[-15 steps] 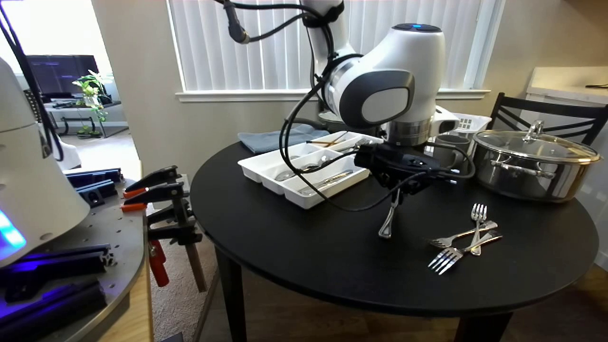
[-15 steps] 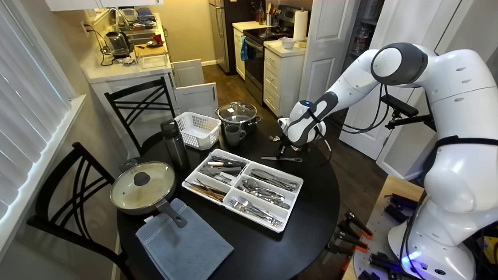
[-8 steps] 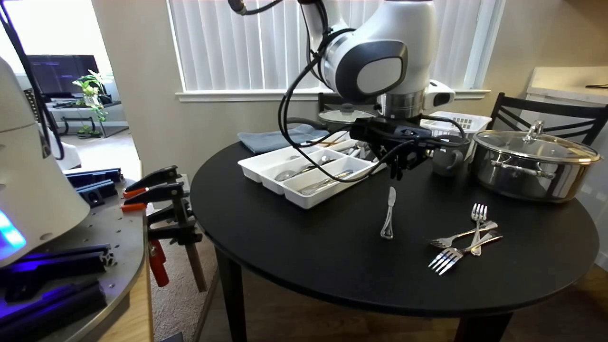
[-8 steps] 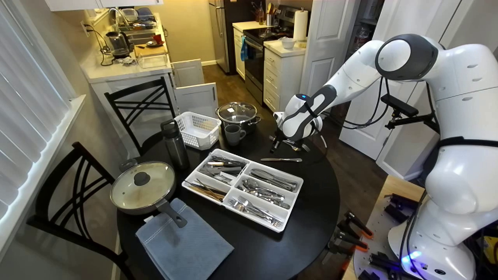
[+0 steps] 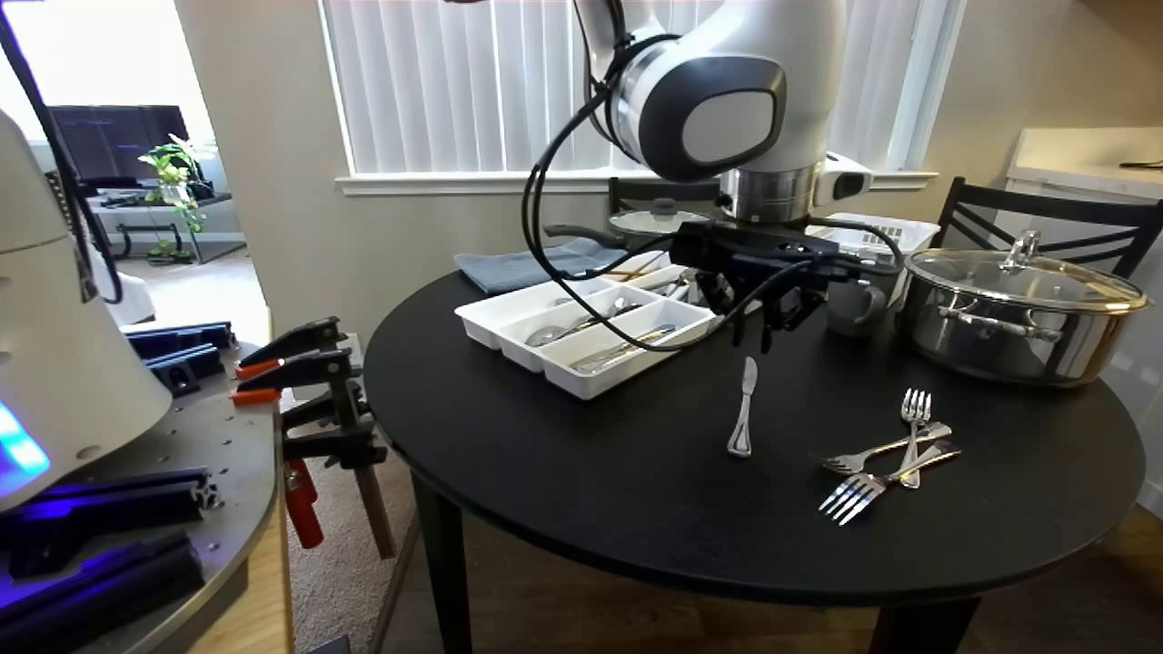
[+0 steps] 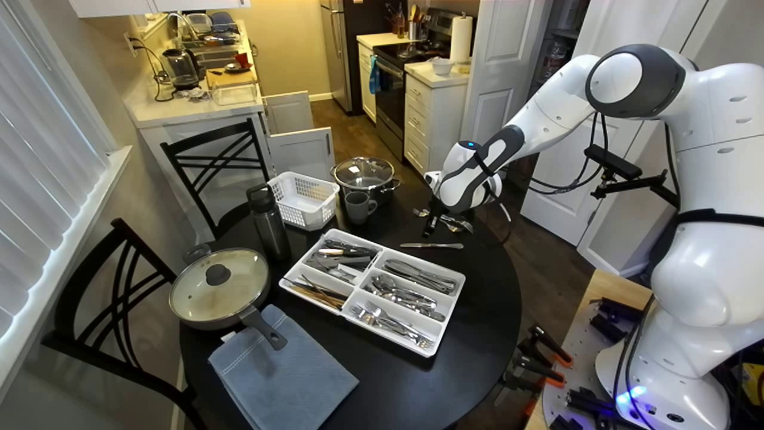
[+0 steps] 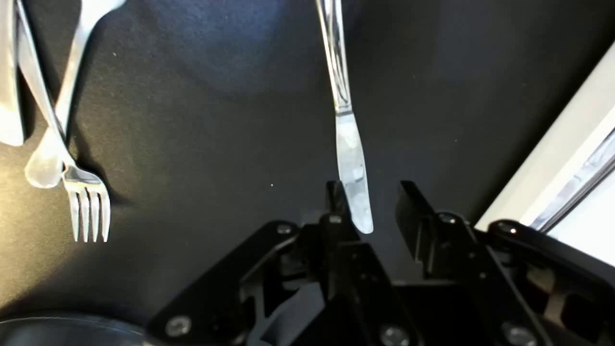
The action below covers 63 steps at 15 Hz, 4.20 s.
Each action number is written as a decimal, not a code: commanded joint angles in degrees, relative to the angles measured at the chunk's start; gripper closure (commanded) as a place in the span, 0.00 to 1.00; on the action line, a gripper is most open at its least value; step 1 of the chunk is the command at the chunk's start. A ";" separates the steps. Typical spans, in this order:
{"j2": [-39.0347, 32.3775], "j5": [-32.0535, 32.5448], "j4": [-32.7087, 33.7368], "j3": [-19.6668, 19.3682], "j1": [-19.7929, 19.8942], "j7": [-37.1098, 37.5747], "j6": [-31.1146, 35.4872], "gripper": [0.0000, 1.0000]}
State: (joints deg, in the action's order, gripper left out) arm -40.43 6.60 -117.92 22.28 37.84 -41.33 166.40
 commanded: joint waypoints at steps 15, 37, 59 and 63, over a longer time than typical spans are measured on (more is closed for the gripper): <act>-2.81 4.98 -5.38 -11.63 -6.79 -3.13 9.13 0.00; -1.03 1.52 -5.41 -1.61 1.07 -1.01 4.47 0.97; 13.04 -14.61 -6.31 -13.55 -24.37 21.35 -25.54 0.97; 12.94 -13.53 -6.60 -15.25 -25.71 17.40 -23.58 0.60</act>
State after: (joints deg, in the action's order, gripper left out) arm -29.25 -7.69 -123.28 8.18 12.96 -21.66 142.44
